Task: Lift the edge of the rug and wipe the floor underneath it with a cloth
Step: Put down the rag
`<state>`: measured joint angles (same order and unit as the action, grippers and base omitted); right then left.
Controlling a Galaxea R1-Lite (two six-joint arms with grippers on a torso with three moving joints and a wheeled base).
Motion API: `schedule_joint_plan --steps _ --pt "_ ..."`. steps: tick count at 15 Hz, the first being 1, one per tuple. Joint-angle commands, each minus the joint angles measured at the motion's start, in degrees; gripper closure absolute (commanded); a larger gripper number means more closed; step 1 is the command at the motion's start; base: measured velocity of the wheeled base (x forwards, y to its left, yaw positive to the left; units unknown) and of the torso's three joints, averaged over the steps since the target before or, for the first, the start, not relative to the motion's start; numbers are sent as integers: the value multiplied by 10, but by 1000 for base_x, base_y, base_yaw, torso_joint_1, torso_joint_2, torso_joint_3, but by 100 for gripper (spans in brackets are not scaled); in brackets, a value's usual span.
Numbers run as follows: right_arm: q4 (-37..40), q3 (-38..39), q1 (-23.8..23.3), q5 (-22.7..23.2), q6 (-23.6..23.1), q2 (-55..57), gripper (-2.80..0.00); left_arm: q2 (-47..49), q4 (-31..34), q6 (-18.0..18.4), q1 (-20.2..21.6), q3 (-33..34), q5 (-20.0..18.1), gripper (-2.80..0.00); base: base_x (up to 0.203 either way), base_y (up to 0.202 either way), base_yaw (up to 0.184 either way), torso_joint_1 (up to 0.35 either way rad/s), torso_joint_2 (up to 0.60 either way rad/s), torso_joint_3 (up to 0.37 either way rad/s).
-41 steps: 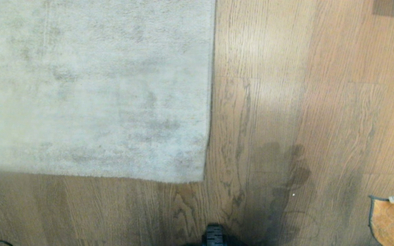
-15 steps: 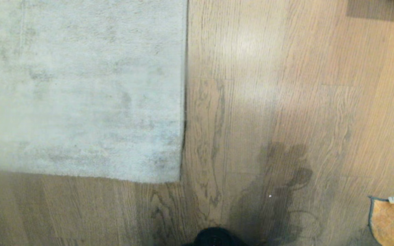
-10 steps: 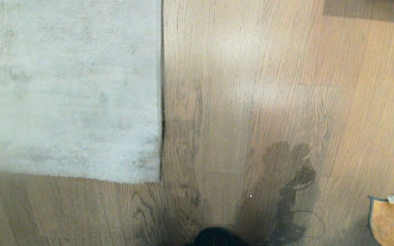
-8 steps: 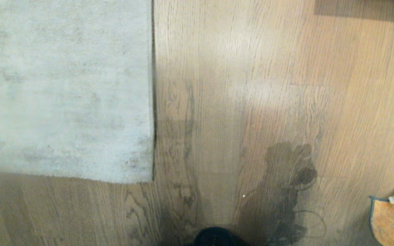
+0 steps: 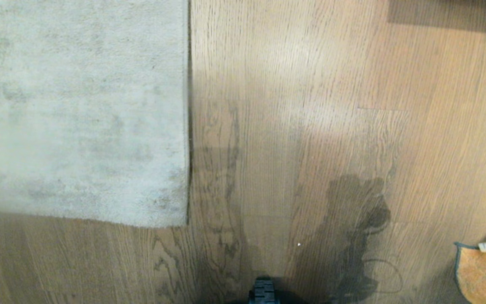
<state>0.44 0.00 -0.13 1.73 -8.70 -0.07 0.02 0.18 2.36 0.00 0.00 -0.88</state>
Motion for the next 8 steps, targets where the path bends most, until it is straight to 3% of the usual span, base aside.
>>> schedule_joint_plan --steps 1,8 --pt "0 0 0 0 -1 1 0 0 0 0 0 0 0 0 0 0 0 0 0 0" --pt "1 0 0 1 -3 1 0 0 0 0 0 0 0 0 0 0 0 0 0 0"
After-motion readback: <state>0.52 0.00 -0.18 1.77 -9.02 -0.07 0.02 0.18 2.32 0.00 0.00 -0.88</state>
